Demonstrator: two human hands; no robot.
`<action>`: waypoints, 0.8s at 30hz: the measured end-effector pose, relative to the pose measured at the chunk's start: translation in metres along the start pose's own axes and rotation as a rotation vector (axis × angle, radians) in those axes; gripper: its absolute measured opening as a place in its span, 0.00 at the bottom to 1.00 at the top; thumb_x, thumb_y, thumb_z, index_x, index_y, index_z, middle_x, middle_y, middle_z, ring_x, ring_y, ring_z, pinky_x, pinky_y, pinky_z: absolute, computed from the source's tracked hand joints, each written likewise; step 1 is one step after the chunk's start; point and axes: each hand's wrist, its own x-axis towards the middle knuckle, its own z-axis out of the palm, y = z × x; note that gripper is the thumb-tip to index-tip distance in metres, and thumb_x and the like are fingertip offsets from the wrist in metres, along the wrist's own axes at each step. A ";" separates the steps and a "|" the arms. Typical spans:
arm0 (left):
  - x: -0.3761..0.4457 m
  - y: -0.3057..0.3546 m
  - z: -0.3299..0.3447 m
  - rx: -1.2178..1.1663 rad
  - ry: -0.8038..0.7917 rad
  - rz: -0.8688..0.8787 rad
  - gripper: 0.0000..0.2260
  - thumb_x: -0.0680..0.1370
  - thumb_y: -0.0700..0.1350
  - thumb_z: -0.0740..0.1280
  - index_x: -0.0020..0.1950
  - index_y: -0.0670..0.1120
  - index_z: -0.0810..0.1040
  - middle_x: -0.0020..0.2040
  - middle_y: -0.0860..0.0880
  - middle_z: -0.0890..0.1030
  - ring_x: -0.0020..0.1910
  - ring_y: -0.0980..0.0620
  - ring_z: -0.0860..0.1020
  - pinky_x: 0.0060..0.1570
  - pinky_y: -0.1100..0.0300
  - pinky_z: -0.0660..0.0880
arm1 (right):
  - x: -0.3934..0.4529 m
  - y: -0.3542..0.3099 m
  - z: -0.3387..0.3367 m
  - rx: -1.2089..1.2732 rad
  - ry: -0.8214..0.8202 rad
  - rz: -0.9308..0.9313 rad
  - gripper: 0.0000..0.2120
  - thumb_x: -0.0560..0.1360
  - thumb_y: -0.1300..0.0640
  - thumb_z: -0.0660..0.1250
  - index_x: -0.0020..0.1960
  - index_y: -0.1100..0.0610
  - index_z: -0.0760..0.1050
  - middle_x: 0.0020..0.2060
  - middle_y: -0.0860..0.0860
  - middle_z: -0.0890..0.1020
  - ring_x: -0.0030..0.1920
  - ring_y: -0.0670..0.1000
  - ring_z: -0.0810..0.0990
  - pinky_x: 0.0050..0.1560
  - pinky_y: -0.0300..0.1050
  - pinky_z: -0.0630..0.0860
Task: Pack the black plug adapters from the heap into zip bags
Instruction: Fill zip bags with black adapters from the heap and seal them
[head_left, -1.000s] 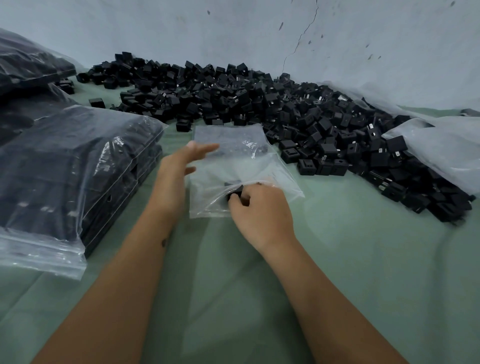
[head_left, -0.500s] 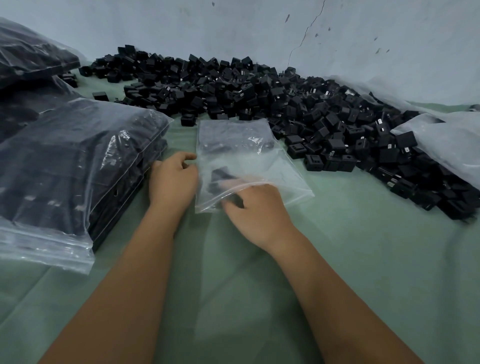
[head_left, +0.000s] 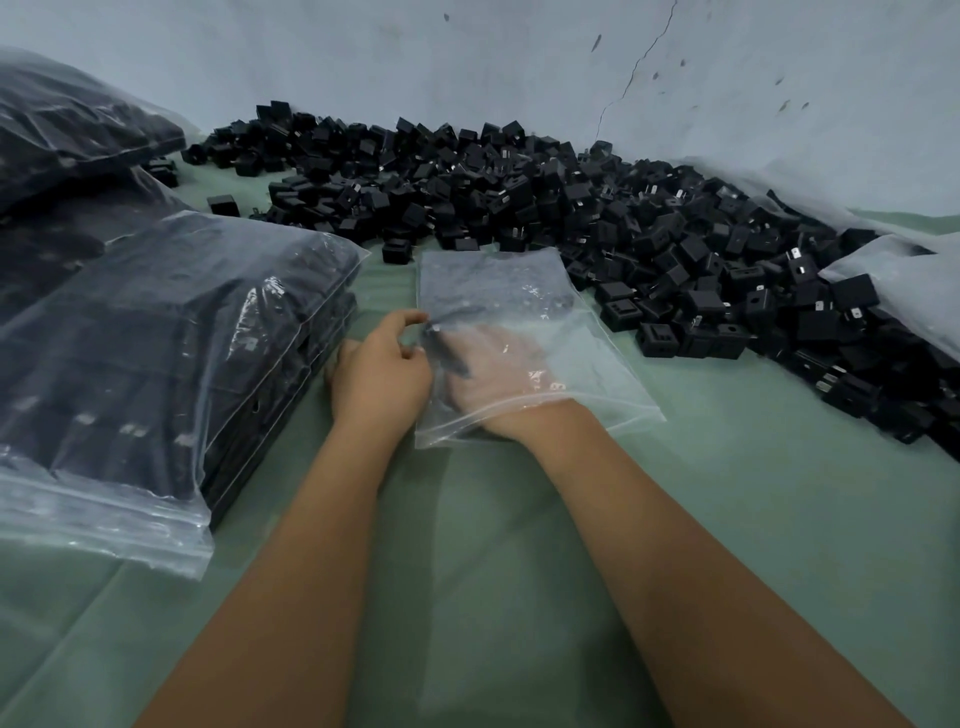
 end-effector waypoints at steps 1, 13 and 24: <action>0.000 0.000 0.000 0.003 0.001 0.002 0.21 0.78 0.42 0.59 0.63 0.65 0.75 0.53 0.40 0.79 0.54 0.37 0.76 0.55 0.52 0.74 | 0.002 0.000 0.002 -0.022 0.000 0.005 0.14 0.74 0.54 0.58 0.59 0.46 0.71 0.41 0.43 0.74 0.44 0.48 0.75 0.41 0.43 0.69; -0.004 0.001 -0.001 0.017 0.006 -0.023 0.24 0.77 0.41 0.53 0.58 0.65 0.81 0.57 0.36 0.75 0.53 0.31 0.75 0.63 0.46 0.73 | -0.083 0.006 -0.046 -0.070 0.502 -0.215 0.08 0.67 0.60 0.61 0.30 0.60 0.73 0.26 0.52 0.74 0.28 0.54 0.70 0.29 0.46 0.68; -0.006 0.002 -0.002 -0.020 0.005 -0.021 0.22 0.78 0.42 0.54 0.56 0.64 0.82 0.56 0.31 0.77 0.46 0.31 0.76 0.55 0.44 0.78 | -0.149 0.154 -0.117 -0.005 0.995 1.281 0.24 0.70 0.55 0.61 0.66 0.57 0.69 0.72 0.61 0.59 0.72 0.62 0.58 0.69 0.52 0.54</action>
